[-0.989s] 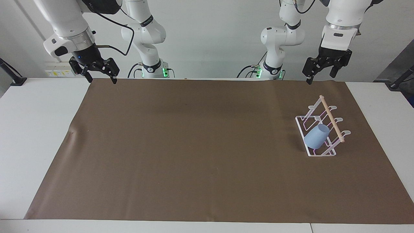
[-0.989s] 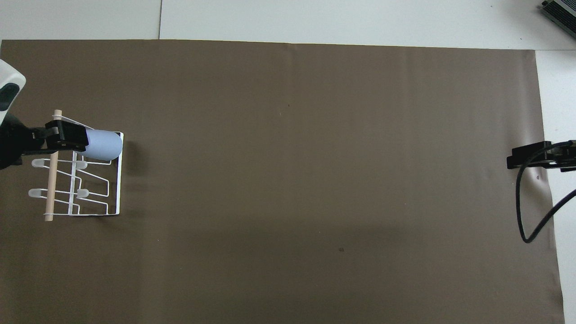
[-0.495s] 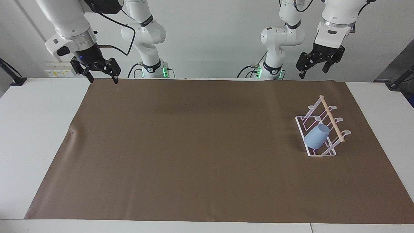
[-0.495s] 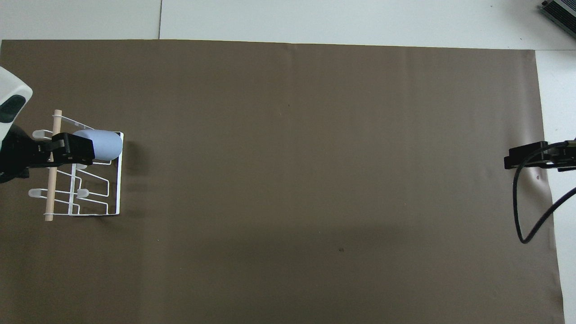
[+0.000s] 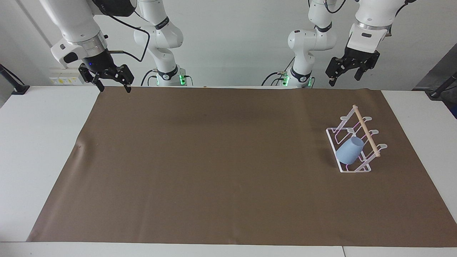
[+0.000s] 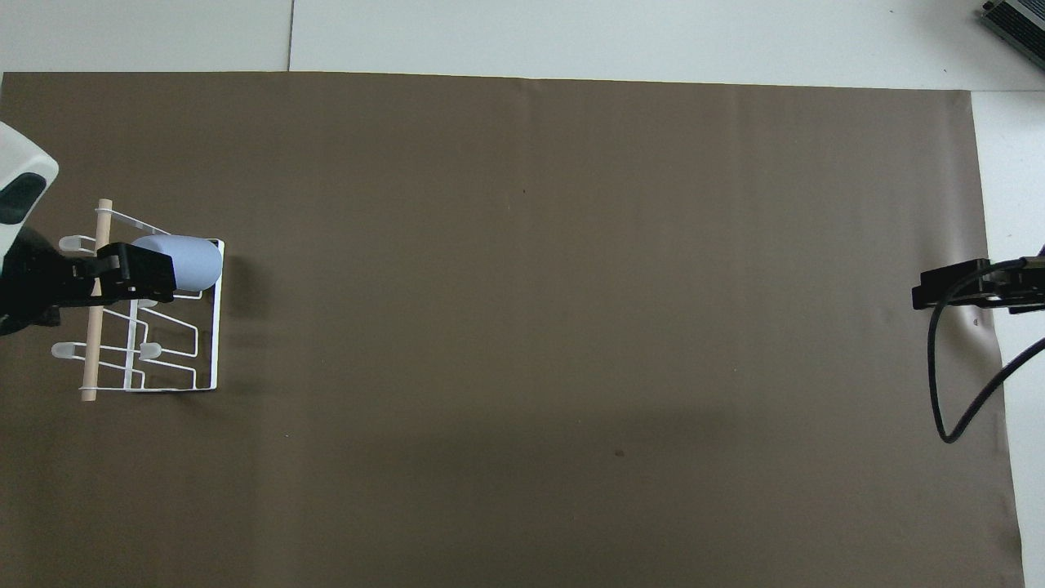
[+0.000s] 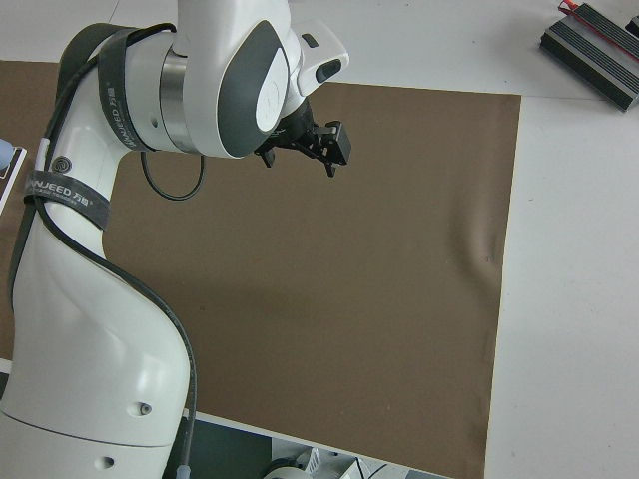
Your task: Hang cup on cup holder
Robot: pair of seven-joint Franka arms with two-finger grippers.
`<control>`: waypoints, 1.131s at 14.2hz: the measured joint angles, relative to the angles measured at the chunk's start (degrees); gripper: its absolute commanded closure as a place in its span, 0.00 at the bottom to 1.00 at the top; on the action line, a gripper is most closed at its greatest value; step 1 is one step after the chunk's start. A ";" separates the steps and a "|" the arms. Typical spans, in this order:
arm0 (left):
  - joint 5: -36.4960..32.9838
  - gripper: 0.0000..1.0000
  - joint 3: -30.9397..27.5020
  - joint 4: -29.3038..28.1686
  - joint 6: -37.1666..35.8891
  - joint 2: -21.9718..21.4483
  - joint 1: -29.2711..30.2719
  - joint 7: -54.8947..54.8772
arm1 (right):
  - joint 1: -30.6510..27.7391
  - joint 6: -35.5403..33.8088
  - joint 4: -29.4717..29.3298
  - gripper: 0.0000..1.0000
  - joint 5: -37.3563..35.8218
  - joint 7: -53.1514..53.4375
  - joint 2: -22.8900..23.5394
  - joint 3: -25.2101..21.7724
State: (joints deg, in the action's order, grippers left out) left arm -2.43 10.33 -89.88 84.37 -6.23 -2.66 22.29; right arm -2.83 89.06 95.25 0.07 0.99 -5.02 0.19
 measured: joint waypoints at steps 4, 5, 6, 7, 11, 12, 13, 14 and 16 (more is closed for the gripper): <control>1.18 0.00 0.25 0.00 -0.21 -0.04 -0.02 -0.56 | 0.00 0.00 0.31 0.00 0.00 0.00 -0.33 0.00; 1.77 0.00 0.14 0.00 -0.21 -0.04 0.00 -1.79 | 0.00 0.00 0.40 0.00 0.00 0.00 -0.41 0.00; 1.95 0.00 -0.07 0.00 -0.30 -0.04 0.09 -3.35 | 0.00 0.00 0.49 0.00 0.00 0.00 -0.46 0.00; 2.00 0.00 -0.54 0.00 -0.53 -0.04 0.20 -4.59 | 0.00 0.00 0.59 0.00 0.00 0.00 -0.49 0.00; 2.12 0.00 -4.53 0.01 -1.14 -0.03 0.20 -10.66 | 0.00 0.00 0.90 0.00 0.00 0.00 -0.57 0.00; 2.16 0.00 -5.66 0.01 -1.25 -0.03 0.19 -12.20 | 0.00 0.00 0.99 0.00 0.00 0.00 -0.60 0.00; 2.21 0.00 -6.59 0.02 -1.52 -0.03 0.17 -13.35 | 0.00 0.00 1.12 0.00 0.00 0.00 -0.62 0.00; 2.23 0.00 -7.27 0.02 -1.88 -0.04 0.15 -14.29 | 0.00 0.00 1.23 0.00 0.00 0.00 -0.65 0.00; 2.23 0.00 -8.19 0.03 -2.18 -0.04 0.10 -15.73 | 0.00 0.00 1.33 0.00 0.00 0.00 -0.72 0.00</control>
State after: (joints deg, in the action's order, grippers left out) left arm -0.21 2.14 -89.85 82.18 -6.27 -2.56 6.55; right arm -2.83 89.06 96.58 0.07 0.99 -5.74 0.19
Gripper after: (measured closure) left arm 0.000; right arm 0.000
